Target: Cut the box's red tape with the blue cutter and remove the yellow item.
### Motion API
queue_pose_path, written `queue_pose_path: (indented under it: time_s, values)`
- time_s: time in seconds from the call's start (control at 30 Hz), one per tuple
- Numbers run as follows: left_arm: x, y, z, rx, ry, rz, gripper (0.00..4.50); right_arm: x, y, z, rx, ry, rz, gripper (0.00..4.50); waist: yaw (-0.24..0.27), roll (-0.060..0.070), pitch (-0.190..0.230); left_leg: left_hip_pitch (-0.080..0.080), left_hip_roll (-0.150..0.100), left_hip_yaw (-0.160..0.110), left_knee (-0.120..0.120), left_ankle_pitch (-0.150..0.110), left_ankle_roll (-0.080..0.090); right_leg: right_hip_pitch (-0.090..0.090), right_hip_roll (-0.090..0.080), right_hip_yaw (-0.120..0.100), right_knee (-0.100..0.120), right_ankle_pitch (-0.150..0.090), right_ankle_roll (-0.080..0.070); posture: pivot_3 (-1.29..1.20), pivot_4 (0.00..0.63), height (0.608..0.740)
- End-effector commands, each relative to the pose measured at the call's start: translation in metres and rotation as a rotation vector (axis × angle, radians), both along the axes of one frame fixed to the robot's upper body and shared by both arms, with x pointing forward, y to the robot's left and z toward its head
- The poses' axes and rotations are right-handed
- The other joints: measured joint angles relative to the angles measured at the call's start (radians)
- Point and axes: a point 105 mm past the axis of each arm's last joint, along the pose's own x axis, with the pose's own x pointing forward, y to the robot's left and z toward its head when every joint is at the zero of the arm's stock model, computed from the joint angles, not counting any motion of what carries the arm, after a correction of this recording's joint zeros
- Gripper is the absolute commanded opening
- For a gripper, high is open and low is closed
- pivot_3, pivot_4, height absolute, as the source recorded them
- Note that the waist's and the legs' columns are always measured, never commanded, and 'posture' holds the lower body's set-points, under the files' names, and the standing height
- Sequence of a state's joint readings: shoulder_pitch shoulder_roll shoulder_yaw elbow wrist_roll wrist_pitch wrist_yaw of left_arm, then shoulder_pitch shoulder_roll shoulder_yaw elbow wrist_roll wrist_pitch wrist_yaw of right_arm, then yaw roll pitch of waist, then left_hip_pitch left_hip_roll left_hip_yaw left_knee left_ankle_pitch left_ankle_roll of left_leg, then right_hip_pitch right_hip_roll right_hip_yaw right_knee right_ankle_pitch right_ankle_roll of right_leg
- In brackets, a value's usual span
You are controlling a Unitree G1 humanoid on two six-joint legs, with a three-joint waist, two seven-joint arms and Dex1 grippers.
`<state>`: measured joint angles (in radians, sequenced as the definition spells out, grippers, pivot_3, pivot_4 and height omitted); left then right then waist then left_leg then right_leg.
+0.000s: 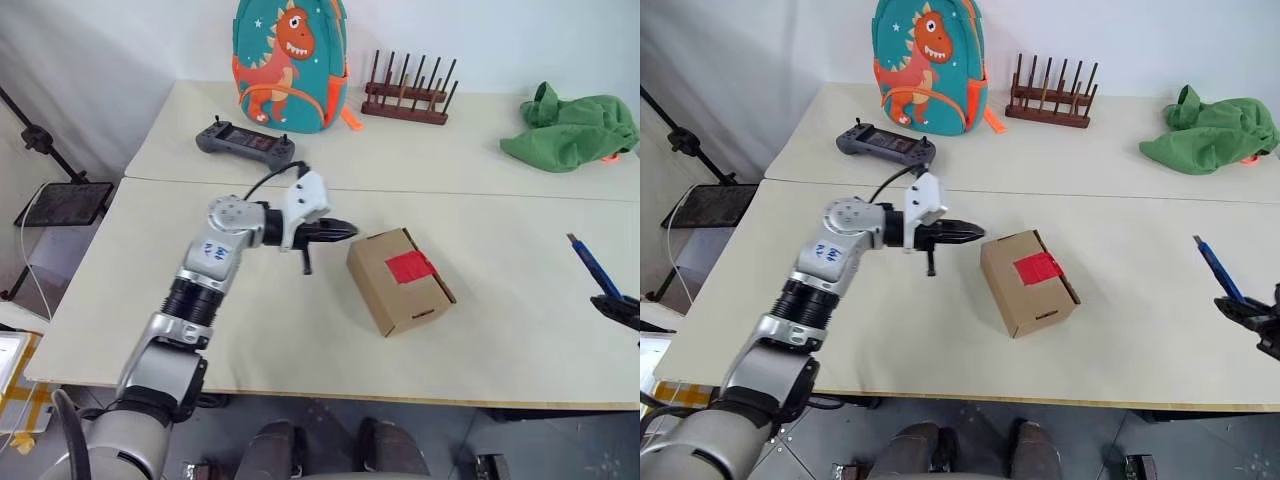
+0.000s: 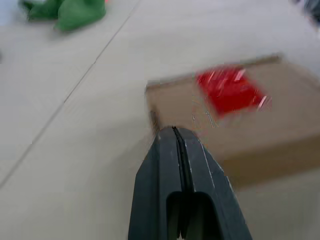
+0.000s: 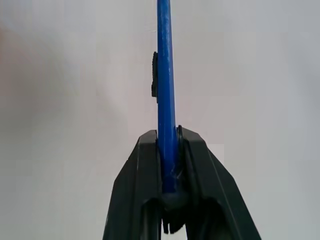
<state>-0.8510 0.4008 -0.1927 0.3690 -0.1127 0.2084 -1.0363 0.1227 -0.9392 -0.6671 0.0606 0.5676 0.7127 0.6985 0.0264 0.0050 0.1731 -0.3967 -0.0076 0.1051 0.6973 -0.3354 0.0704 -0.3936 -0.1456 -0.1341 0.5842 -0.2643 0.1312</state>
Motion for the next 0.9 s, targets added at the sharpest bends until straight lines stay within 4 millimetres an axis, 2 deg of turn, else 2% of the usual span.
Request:
queue_pose_path:
  time_s: [0.03,0.1,0.2,0.27,0.33,0.43,0.5,0.53,0.57,0.67,0.8,0.9]
  values:
    - [-0.001,0.023,-0.017,0.046,0.044,0.072,0.00,0.008,-0.023,-0.013,-0.172,-0.016,-0.071,0.90,-0.006,0.004,0.001,0.002,0.000,0.001,0.000,0.000,0.000,0.000,0.000,0.002,0.002,0.000,0.000,0.00,0.150,0.740]
    - [-0.004,0.029,-0.024,0.070,0.061,0.082,0.00,0.010,-0.024,-0.014,-0.172,-0.014,-0.052,1.48,-0.009,0.007,0.003,0.005,0.001,0.004,-0.001,0.000,0.000,0.000,0.000,0.005,0.004,-0.001,-0.001,0.00,0.150,0.740]
    - [-0.015,0.037,-0.033,0.077,0.115,0.088,0.00,0.012,-0.029,0.015,-0.226,-0.104,-0.022,2.41,-0.008,0.009,0.004,0.006,0.001,0.005,-0.001,0.001,0.000,0.000,-0.001,0.006,0.005,-0.001,-0.001,0.00,0.150,0.740]
    - [-0.021,0.040,-0.036,0.076,0.152,0.092,0.00,0.012,-0.016,0.035,-0.232,-0.178,0.088,3.18,-0.005,0.009,0.005,0.006,0.001,0.005,-0.001,0.001,0.000,0.000,-0.001,0.007,0.006,-0.001,-0.001,0.00,0.150,0.740]
    - [-0.025,0.041,-0.040,0.083,0.185,0.095,0.00,0.009,0.008,0.050,-0.181,-0.211,0.239,3.81,-0.004,0.009,0.005,0.007,0.001,0.005,-0.001,0.001,0.000,0.000,-0.001,0.007,0.005,-0.001,-0.001,0.00,0.150,0.740]
    - [-0.029,0.039,-0.046,0.083,0.229,0.112,0.00,0.008,0.035,0.054,-0.157,-0.173,0.364,3.81,-0.003,0.009,0.005,0.007,0.002,0.004,-0.001,0.000,0.000,0.001,-0.002,0.007,0.005,-0.001,-0.001,0.00,0.150,0.740]
    - [-0.031,0.033,-0.051,0.075,0.257,0.127,0.00,0.013,0.050,0.049,-0.196,-0.132,0.407,3.16,-0.003,0.009,0.005,0.007,0.002,0.004,-0.001,0.000,0.000,0.001,-0.004,0.008,0.005,-0.001,-0.001,0.00,0.150,0.740]
    - [-0.030,0.028,-0.056,0.073,0.276,0.145,0.00,0.017,0.066,0.040,-0.222,-0.106,0.467,2.80,-0.003,0.009,0.005,0.007,0.002,0.004,0.000,0.000,0.000,0.001,-0.004,0.009,0.005,-0.001,-0.001,0.00,0.150,0.740]
    - [-0.030,0.021,-0.058,0.065,0.282,0.151,0.00,0.024,0.079,0.033,-0.276,-0.115,0.519,2.38,-0.003,0.009,0.005,0.007,0.002,0.004,0.000,-0.001,0.000,0.000,-0.005,0.013,0.005,-0.001,-0.001,0.00,0.150,0.740]
    - [-0.027,0.002,-0.061,0.031,0.302,0.162,0.00,0.050,0.115,0.016,-0.339,-0.193,0.585,1.51,-0.004,0.008,0.005,0.007,0.002,0.004,0.000,-0.001,-0.002,0.000,-0.005,0.016,0.006,-0.001,-0.001,0.00,0.150,0.740]
    - [-0.034,-0.025,-0.063,0.020,0.326,0.112,0.00,0.063,0.159,-0.010,-0.310,-0.173,0.691,0.15,-0.002,0.008,0.006,0.006,0.002,0.005,0.000,-0.001,-0.002,-0.002,-0.002,0.015,0.008,-0.002,-0.004,0.00,0.150,0.740]
    - [-0.040,-0.034,-0.062,0.014,0.339,0.093,0.00,0.062,0.181,-0.015,-0.228,-0.152,0.730,0.15,0.000,0.008,0.006,0.005,0.002,0.005,0.000,-0.001,-0.002,-0.002,-0.001,0.009,0.009,-0.002,-0.004,0.00,0.150,0.740]
